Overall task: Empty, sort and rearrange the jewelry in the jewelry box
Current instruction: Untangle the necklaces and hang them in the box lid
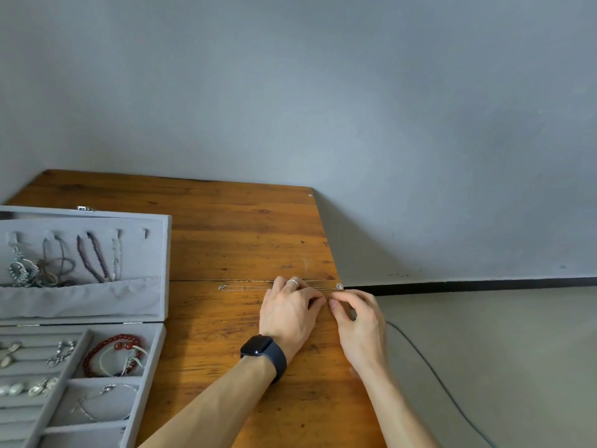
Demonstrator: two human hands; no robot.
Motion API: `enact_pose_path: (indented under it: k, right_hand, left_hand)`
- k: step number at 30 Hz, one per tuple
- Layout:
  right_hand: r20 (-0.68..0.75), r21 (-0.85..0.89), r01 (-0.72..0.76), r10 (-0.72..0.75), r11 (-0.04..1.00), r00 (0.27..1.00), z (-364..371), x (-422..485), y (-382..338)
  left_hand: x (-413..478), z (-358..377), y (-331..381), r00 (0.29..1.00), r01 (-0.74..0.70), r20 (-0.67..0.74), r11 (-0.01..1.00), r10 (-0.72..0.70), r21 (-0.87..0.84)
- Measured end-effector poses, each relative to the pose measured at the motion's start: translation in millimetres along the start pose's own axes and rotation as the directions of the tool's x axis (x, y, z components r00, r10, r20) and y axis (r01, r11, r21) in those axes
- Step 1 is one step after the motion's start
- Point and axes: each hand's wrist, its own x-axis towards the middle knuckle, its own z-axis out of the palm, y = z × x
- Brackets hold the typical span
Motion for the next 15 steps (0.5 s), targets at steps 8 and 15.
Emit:
enact_pose_path:
  k: [8, 15]
  right_hand:
    - [0.025, 0.023, -0.033, 0.032, 0.999, 0.999, -7, -4, -8]
    - [0.051, -0.166, -0.009, 0.018, 0.986, 0.999, -29, -54, -34]
  left_hand:
    - [-17, -9, -1, 0.997, -0.031, 0.071, 1.000, 0.030, 0.006]
    - [-58, -52, -8, 0.971, -0.092, 0.225, 0.994, 0.076, 0.063]
